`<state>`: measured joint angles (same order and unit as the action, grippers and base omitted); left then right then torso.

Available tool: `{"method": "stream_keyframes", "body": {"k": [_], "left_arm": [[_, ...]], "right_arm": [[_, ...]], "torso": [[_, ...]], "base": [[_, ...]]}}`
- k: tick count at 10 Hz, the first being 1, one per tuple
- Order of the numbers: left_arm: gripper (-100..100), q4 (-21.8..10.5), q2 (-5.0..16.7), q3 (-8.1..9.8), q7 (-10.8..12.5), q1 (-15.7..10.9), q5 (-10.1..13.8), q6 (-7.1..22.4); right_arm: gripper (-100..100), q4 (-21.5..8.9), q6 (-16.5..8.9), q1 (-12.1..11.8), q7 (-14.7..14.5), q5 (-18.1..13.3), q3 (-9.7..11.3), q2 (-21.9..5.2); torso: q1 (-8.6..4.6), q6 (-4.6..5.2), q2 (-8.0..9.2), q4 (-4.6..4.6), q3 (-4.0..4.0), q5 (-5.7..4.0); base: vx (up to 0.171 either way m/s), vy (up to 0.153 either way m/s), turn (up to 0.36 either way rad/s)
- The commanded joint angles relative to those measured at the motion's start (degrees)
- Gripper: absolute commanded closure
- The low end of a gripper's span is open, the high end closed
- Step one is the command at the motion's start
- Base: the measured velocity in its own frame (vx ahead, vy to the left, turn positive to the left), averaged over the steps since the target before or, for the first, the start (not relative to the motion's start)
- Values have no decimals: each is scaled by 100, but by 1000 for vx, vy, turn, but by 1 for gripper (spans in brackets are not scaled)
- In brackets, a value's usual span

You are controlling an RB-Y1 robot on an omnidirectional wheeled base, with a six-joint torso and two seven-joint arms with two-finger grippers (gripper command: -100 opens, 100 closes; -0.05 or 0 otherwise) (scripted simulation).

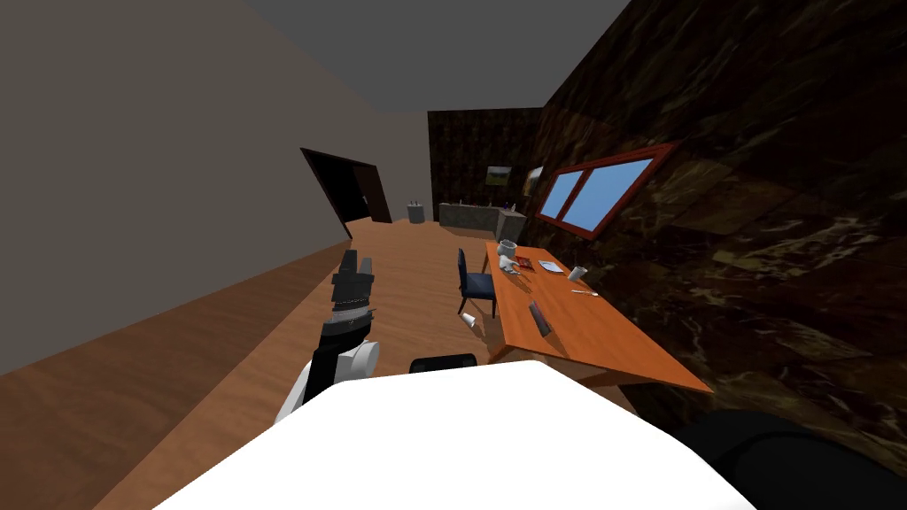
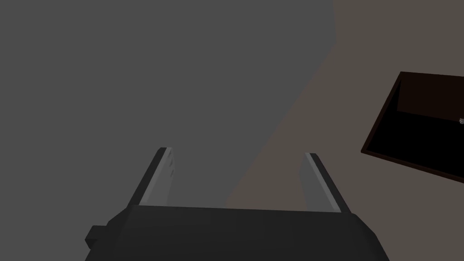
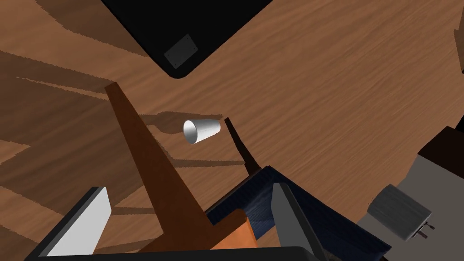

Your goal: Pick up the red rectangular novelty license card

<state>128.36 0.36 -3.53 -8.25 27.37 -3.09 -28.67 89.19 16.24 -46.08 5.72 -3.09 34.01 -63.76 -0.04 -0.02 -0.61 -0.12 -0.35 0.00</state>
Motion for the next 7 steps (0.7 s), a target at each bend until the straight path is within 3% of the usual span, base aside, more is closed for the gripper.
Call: {"method": "stream_keyframes", "body": {"k": [1, 4, 5, 7], "left_arm": [[0, 0, 0, 0, 0, 0, 0, 0], [0, 0, 0, 0, 0, 0, 0, 0], [0, 0, 0, 0, 0, 1, 0, 0], [0, 0, 0, 0, 0, 1, 0, 0]], "right_arm": [[-100, -219, 29, -26, -9, 0, 66, -236], [-100, -497, 2, -71, -13, 10, 163, -649], [-100, -497, 2, -71, -13, 10, 163, -649], [-100, -753, -18, -114, -20, 20, 249, -983]], "torso": [[0, 0, 0, 0, 0, 0], [-2, 0, -13, -3, -8, -1], [3, -2, -21, -4, -11, 1], [-6, -2, -20, -4, -11, -1]], "base": [[186, -30, 87], [207, -23, 79], [190, -15, 45], [246, -52, 83]]}}
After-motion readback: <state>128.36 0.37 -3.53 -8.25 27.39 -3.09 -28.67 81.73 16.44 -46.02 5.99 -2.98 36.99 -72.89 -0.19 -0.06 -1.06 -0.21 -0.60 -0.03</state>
